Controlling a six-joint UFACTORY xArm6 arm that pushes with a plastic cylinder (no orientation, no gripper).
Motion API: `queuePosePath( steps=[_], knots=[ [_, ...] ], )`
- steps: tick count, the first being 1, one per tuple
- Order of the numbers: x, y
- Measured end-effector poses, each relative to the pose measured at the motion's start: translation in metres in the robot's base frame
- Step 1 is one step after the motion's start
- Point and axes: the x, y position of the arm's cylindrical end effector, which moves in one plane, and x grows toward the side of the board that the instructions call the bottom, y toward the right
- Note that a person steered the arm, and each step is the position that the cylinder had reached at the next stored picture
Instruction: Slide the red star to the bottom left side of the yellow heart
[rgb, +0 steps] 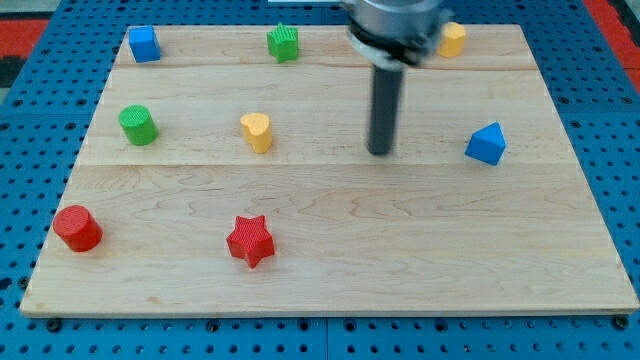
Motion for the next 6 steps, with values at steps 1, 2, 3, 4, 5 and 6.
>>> queuePosePath(
  steps=[1,2,3,4,5,6],
  knots=[
    [0.106,-0.005],
    [0.137,-0.113],
    [0.094,-0.152],
    [0.079,-0.176],
    [0.088,-0.21],
    [0.027,-0.239]
  ],
)
